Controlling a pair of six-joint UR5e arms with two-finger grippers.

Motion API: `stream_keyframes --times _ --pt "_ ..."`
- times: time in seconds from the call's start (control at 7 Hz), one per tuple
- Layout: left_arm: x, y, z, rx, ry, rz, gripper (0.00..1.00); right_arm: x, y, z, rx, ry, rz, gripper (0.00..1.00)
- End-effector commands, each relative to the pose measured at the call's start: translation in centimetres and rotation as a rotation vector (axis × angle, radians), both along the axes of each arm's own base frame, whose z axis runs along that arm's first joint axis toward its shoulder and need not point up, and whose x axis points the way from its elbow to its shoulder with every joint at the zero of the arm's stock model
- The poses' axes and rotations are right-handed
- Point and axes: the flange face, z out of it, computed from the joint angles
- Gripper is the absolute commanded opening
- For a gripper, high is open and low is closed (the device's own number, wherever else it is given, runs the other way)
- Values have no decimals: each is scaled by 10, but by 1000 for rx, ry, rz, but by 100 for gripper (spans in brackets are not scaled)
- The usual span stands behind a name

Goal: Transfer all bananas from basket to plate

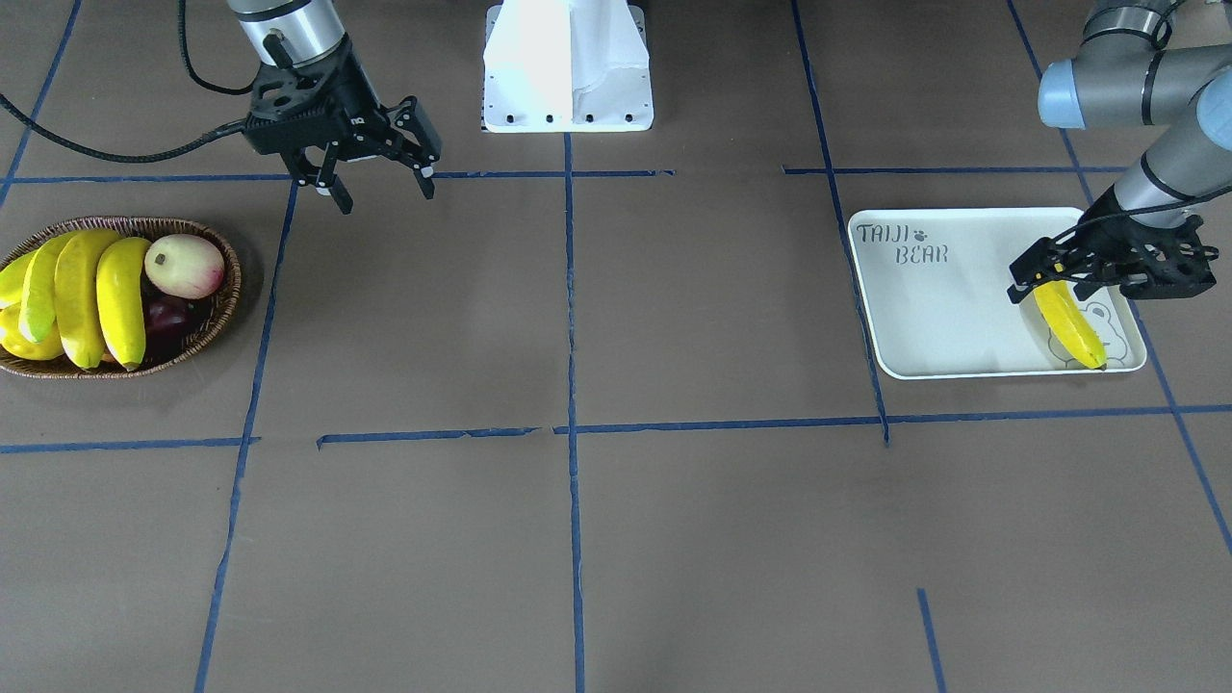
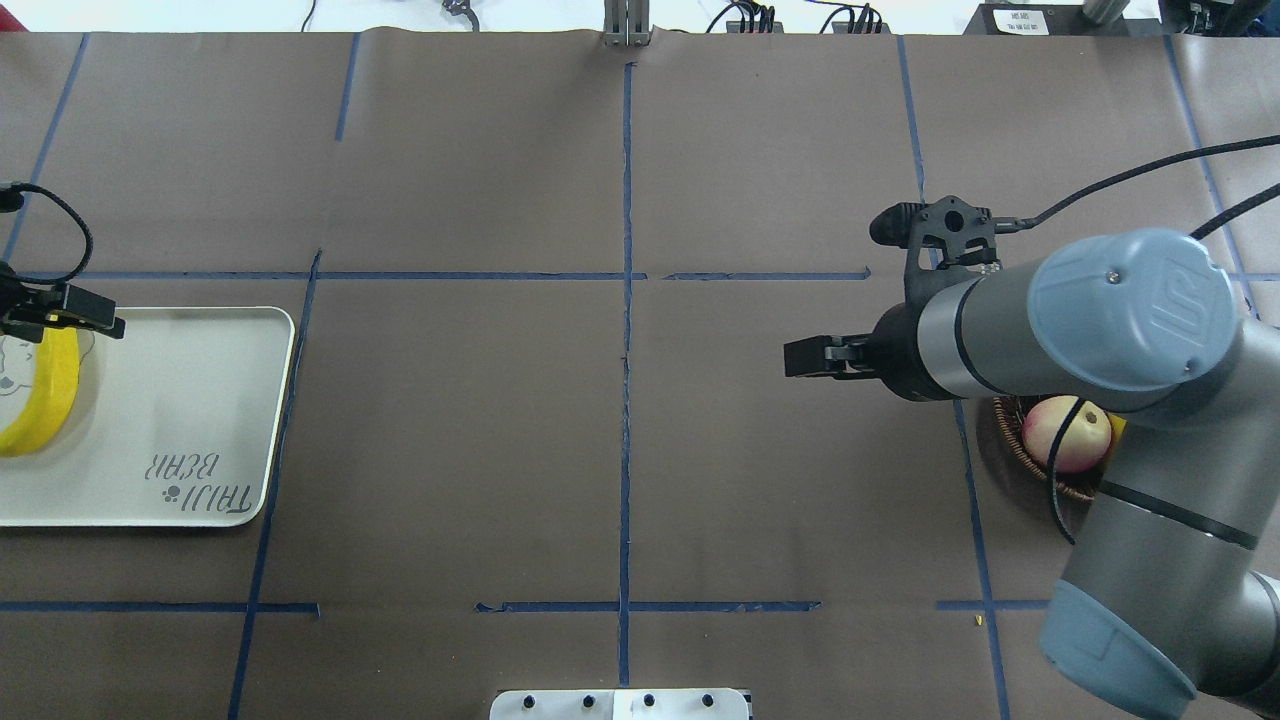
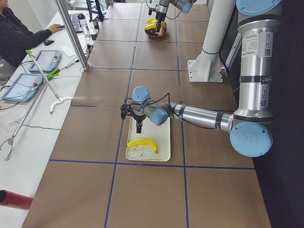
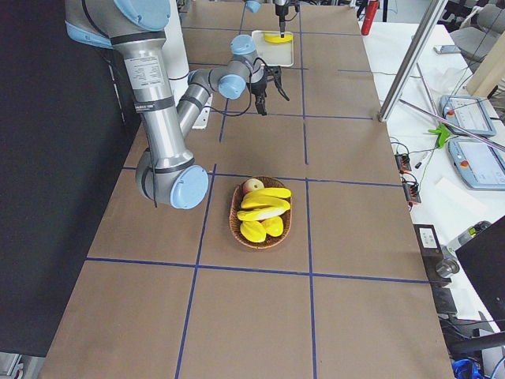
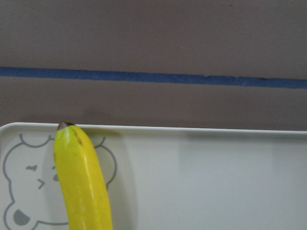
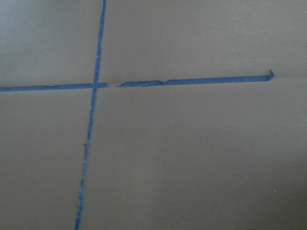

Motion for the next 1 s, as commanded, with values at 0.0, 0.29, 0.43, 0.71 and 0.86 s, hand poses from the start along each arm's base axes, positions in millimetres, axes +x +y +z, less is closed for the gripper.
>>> stream_keyframes --times 0.0,0.29,0.43,0.71,0.86 --pt "10 -16 -81 -43 104 -51 100 38 15 56 41 116 -58 100" --pt "20 -28 -141 -76 116 -86 100 96 25 89 77 163 -113 100" --pt "24 -30 -151 -75 126 -91 100 136 20 125 70 134 -142 100" --pt "42 -28 -161 -91 138 -84 100 185 10 210 32 112 -135 99" --pt "44 -28 -163 -92 142 -84 100 199 0 240 -18 101 -114 99"
